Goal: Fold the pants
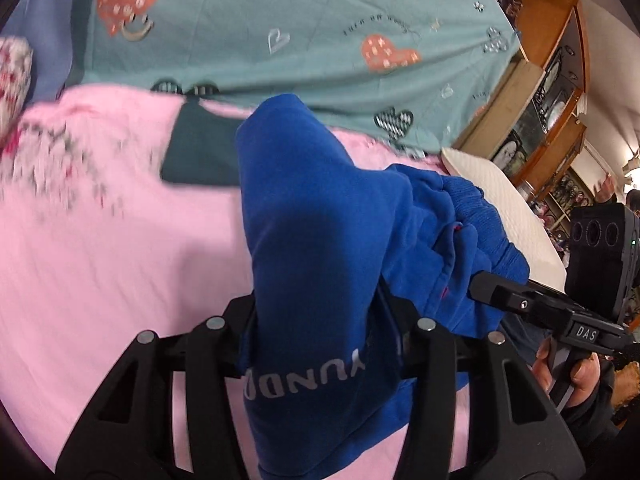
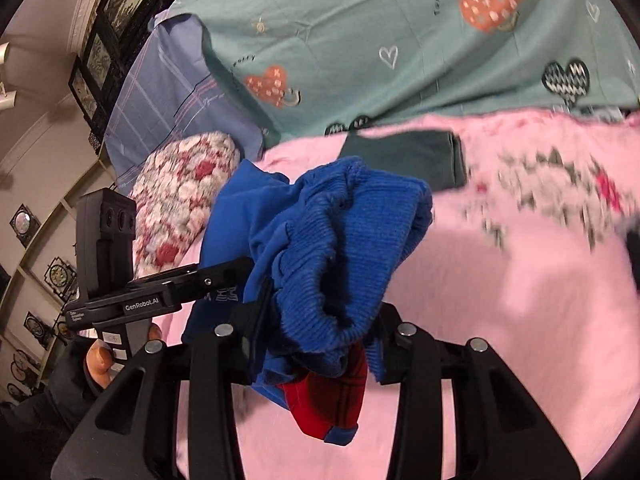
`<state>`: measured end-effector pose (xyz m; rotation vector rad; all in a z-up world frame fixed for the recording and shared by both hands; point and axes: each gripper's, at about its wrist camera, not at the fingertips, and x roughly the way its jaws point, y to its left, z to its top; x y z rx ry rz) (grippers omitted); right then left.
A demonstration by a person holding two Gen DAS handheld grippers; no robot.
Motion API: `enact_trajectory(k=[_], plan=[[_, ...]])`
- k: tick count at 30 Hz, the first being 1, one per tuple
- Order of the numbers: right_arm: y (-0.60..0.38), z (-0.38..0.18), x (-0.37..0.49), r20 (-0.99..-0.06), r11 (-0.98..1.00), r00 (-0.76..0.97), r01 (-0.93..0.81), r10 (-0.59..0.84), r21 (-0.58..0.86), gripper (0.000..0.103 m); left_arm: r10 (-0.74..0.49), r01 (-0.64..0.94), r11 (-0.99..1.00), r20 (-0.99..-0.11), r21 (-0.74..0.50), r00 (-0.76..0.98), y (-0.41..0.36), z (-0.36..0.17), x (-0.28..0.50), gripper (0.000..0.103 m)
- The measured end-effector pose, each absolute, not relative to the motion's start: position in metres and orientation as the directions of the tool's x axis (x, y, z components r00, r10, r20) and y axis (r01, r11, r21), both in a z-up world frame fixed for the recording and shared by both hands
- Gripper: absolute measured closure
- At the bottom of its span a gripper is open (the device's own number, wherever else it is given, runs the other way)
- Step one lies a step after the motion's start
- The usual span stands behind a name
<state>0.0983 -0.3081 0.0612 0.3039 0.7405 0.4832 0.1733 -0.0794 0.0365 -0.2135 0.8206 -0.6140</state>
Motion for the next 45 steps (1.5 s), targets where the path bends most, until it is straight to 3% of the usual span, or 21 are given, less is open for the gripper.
enact_trajectory(k=[6, 7, 8, 9, 10, 13, 15, 18, 20, 23, 25, 30, 35, 40, 45], plan=[[-0.302, 0.089, 0.232, -0.557, 0.889, 0.699, -0.279, 0.448, 0.364, 0.060, -0.544, 0.392, 0.839, -0.589, -0.376, 0.598, -0.090, 0.065, 0.304, 0.047], [-0.302, 0.085, 0.254, -0.556, 0.895, 0.709, -0.266, 0.433, 0.358, 0.053, -0.532, 0.381, 0.847, -0.591, -0.372, 0.606, -0.093, 0.061, 0.323, 0.035], [-0.301, 0.078, 0.278, -0.557, 0.903, 0.719, -0.250, 0.415, 0.350, 0.036, -0.511, 0.368, 0.860, -0.604, -0.355, 0.611, -0.097, 0.051, 0.354, 0.012], [-0.300, 0.068, 0.303, -0.568, 0.915, 0.726, -0.226, 0.387, 0.335, 0.031, -0.465, 0.339, 0.885, -0.622, -0.318, 0.630, -0.099, 0.038, 0.379, 0.005], [-0.301, 0.047, 0.332, -0.608, 0.942, 0.729, -0.159, 0.314, 0.295, 0.030, -0.416, 0.299, 0.909, -0.638, -0.290, 0.647, -0.098, 0.025, 0.397, 0.003], [-0.314, -0.003, 0.364, -0.693, 0.967, 0.695, -0.017, 0.194, 0.254, 0.030, -0.224, 0.143, 0.974, -0.804, -0.174, 0.551, -0.087, -0.029, 0.442, 0.007], [-0.323, -0.012, 0.345, -0.683, 0.955, 0.694, -0.022, 0.228, 0.297, 0.030, -0.233, 0.146, 0.972, -0.796, -0.182, 0.559, -0.071, -0.032, 0.425, 0.006], [-0.319, 0.002, 0.296, -0.680, 0.971, 0.704, -0.058, 0.206, 0.234, 0.027, -0.138, 0.143, 0.988, -0.774, -0.062, 0.618, -0.061, -0.014, 0.370, 0.005], [-0.312, 0.016, 0.257, -0.688, 0.983, 0.706, -0.068, 0.169, 0.171, 0.014, -0.121, 0.136, 0.990, -0.743, -0.041, 0.659, -0.054, 0.007, 0.315, 0.004], [-0.300, 0.047, 0.178, -0.657, 0.992, 0.743, -0.093, 0.128, 0.088, 0.011, -0.142, 0.144, 0.988, -0.713, -0.058, 0.687, -0.051, 0.038, 0.238, 0.002], [-0.295, 0.065, 0.121, -0.622, 0.992, 0.772, -0.112, 0.128, 0.064, 0.001, -0.142, 0.159, 0.987, -0.671, -0.037, 0.727, -0.052, 0.060, 0.179, 0.002], [-0.282, 0.078, 0.009, -0.556, 0.990, 0.821, -0.135, 0.132, 0.036, 0.001, -0.137, 0.168, 0.986, -0.633, -0.012, 0.762, -0.057, 0.078, 0.064, 0.002], [-0.271, 0.060, -0.064, -0.504, 0.994, 0.859, -0.112, 0.087, -0.018, 0.001, -0.141, 0.152, 0.988, -0.614, -0.034, 0.777, -0.057, 0.058, -0.015, 0.002], [-0.270, 0.042, -0.091, -0.530, 0.995, 0.846, -0.097, 0.067, -0.028, 0.001, -0.130, 0.164, 0.987, -0.645, -0.007, 0.753, -0.062, 0.035, -0.042, 0.002], [-0.277, 0.042, -0.104, -0.518, 0.998, 0.853, -0.069, 0.055, -0.009, 0.001, -0.132, 0.154, 0.988, -0.585, -0.012, 0.800, -0.059, 0.045, -0.057, 0.002]])
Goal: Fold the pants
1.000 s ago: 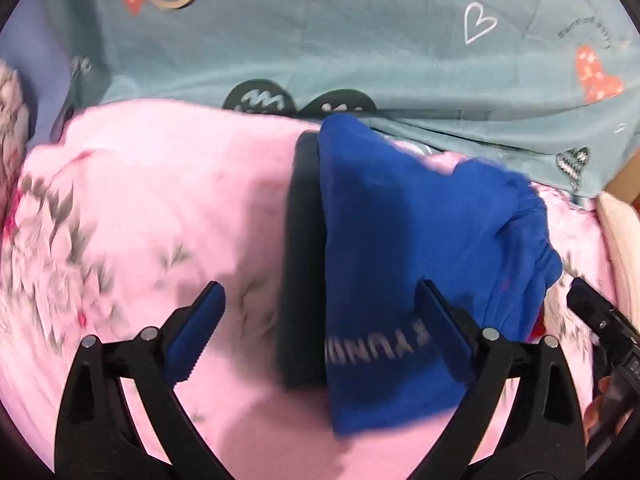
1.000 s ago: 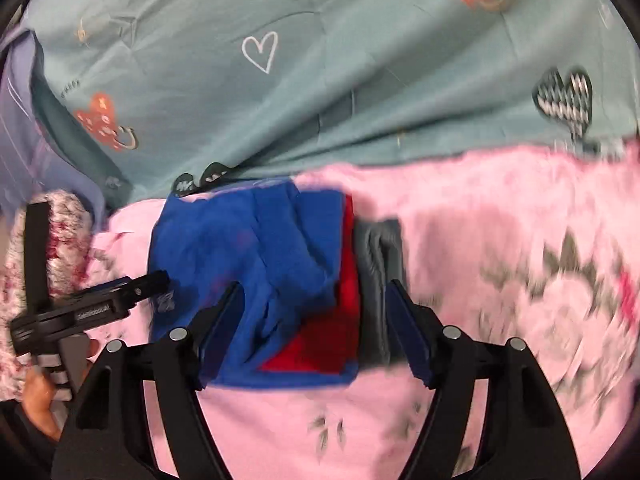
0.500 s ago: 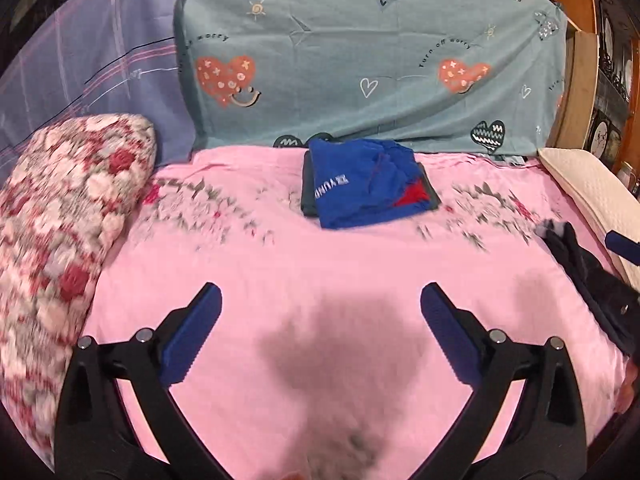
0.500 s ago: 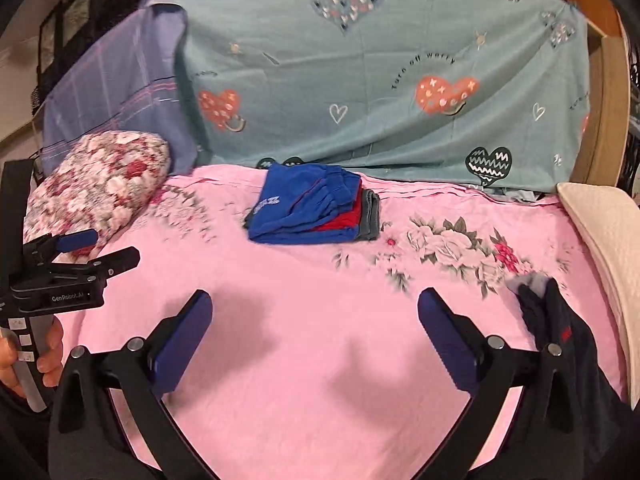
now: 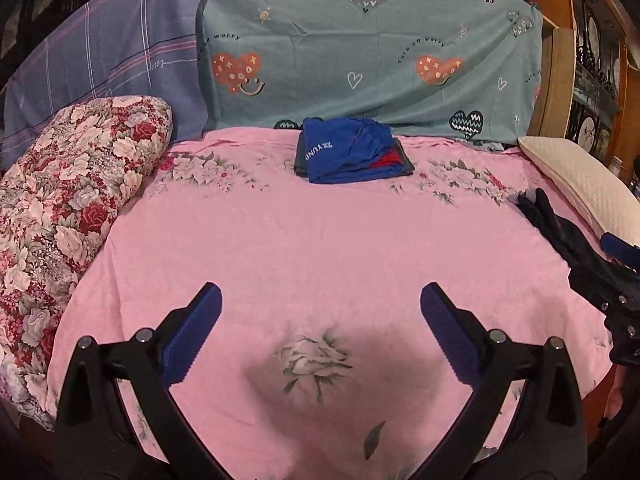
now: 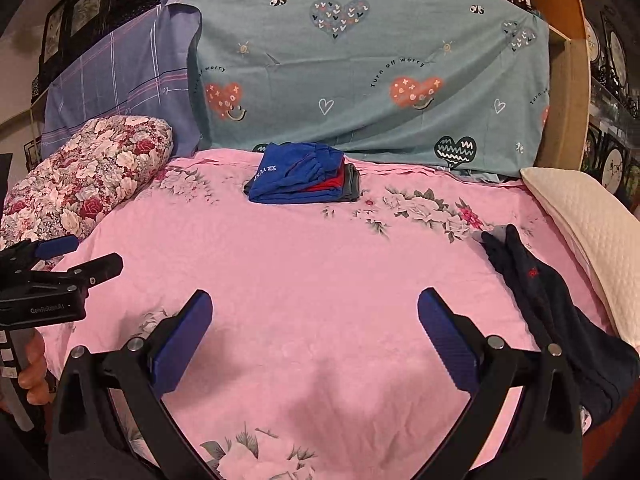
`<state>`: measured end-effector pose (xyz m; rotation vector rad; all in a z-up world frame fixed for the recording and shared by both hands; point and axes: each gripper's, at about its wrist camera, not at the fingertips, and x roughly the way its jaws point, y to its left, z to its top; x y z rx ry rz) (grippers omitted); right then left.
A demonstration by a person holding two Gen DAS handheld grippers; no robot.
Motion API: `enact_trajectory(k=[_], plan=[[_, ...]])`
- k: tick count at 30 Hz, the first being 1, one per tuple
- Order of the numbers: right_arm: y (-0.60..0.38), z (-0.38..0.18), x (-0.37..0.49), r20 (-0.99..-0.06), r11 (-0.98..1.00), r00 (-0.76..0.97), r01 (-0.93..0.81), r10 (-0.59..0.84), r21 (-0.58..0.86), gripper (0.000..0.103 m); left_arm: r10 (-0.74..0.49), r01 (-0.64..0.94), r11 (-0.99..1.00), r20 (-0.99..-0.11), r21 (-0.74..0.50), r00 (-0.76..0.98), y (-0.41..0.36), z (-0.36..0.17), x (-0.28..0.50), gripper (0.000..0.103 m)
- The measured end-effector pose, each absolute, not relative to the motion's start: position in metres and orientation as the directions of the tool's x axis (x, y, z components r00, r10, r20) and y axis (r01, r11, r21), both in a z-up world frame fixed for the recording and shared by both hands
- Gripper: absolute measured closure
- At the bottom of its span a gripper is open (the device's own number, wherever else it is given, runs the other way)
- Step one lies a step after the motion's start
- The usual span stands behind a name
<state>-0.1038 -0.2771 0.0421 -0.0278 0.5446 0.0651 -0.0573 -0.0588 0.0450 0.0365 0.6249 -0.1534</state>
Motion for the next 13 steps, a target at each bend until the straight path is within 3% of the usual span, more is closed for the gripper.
enact_trajectory(k=[13], plan=[[-0.271, 0.043, -0.117, -0.498, 0.998, 0.867, -0.049, 0.028, -0.030, 0.001, -0.041, 0.061, 0.998, -0.572, 0.016, 0.819, -0.050, 0.048, -0.060, 0.002]])
